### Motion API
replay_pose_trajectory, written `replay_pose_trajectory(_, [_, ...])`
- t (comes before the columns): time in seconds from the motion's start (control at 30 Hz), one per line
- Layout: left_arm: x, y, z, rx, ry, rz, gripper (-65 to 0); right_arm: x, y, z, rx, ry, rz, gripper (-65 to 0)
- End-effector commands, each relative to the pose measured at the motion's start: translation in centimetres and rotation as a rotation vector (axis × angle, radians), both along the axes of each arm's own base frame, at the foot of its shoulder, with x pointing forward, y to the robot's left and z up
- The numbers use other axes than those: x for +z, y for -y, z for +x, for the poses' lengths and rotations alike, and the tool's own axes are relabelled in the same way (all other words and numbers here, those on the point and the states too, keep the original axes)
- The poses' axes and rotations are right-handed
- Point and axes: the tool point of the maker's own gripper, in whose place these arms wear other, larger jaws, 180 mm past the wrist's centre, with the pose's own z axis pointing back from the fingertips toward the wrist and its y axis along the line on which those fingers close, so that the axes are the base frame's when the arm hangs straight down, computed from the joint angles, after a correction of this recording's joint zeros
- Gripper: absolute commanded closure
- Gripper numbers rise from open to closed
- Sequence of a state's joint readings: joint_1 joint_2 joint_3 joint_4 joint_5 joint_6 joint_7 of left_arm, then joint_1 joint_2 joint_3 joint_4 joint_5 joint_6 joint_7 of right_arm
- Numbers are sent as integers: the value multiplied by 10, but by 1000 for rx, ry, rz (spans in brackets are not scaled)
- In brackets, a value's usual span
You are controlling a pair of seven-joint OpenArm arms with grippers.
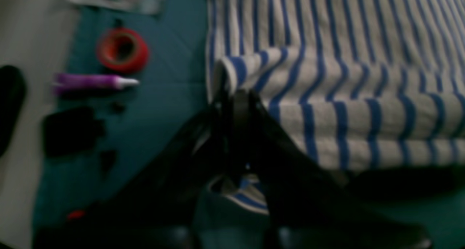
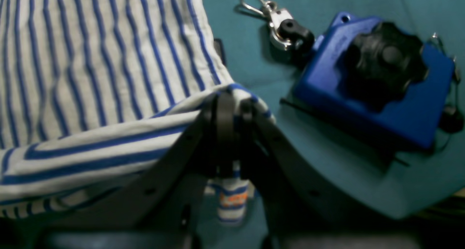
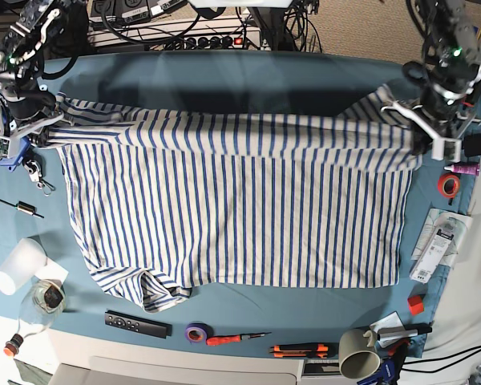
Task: Fold the T-shirt properly
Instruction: 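Lift and carry both held corners across the shirt toward the hem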
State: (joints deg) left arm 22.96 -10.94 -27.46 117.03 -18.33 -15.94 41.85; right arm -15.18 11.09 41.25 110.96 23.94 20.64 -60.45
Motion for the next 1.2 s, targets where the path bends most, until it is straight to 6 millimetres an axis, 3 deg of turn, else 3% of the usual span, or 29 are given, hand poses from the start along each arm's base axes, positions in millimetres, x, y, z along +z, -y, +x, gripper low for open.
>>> replay_pose_trajectory(0.0, [7, -4, 8, 5, 36, 14, 0, 12, 8, 9, -7, 52, -19, 0])
replay_pose_trajectory(0.13, [-2, -10, 18, 19, 21, 12, 0, -3, 15, 17, -36, 42, 29, 0])
replay_pose_trajectory(0.3, [4, -29, 23, -2, 8, 89, 0, -15, 23, 23, -66, 20, 52, 0])
replay_pose_trajectory(0.47, [16, -45, 29, -27, 20, 158, 0, -8, 32, 32, -70, 36, 43, 0])
replay_pose_trajectory(0.83, [22, -43, 38, -38, 74, 139, 0, 5, 38, 43, -68, 71, 19, 0])
replay_pose_trajectory(1.0, [3, -34, 51, -63, 43, 85, 0, 4, 39, 44, -68, 68, 5, 0])
replay_pose_trajectory(1.17, [-9, -42, 70, -35, 25, 55, 0, -4, 35, 50, -57, 53, 12, 0])
